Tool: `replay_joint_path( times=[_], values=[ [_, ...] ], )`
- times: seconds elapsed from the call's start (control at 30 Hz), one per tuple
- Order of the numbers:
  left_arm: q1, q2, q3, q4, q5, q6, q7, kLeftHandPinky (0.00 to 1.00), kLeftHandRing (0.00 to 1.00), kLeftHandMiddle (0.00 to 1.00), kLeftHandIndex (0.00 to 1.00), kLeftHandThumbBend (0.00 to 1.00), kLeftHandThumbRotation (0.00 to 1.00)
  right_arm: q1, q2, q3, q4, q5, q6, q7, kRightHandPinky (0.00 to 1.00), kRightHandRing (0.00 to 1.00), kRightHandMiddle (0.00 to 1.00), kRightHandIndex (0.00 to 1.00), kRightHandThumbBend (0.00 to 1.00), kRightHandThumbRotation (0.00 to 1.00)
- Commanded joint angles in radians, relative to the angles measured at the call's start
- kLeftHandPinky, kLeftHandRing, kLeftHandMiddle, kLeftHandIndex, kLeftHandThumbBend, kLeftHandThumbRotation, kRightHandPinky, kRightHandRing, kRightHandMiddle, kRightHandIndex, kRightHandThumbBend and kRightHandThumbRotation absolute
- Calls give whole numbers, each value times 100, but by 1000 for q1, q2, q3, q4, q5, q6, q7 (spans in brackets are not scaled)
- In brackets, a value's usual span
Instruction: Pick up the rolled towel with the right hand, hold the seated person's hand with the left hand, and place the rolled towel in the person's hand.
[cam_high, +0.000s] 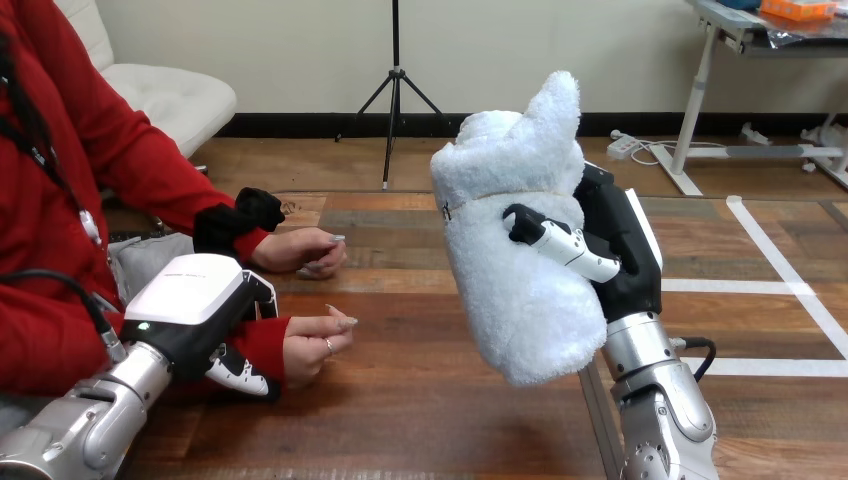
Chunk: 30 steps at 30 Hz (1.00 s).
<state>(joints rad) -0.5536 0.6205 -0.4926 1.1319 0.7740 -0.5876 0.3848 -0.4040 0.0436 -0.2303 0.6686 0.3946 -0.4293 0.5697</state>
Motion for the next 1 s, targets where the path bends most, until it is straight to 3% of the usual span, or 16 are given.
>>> replay_joint_path(
  times=[0.0,0.27,0.97],
  values=[
    [13,-10,-27,4,14,2,-23,29,32,37,39,81,2,-39,10,5,-63,24,-4,6,0,5,15,22,42,0],
    [15,-6,-32,-3,15,-9,-6,29,32,36,37,82,1,-41,9,3,-63,27,-1,7,0,5,15,22,42,0],
    [34,9,6,-84,-39,-24,-66,30,31,35,34,81,1,-40,11,9,-63,15,-5,-2,0,5,15,22,42,0]
  ],
)
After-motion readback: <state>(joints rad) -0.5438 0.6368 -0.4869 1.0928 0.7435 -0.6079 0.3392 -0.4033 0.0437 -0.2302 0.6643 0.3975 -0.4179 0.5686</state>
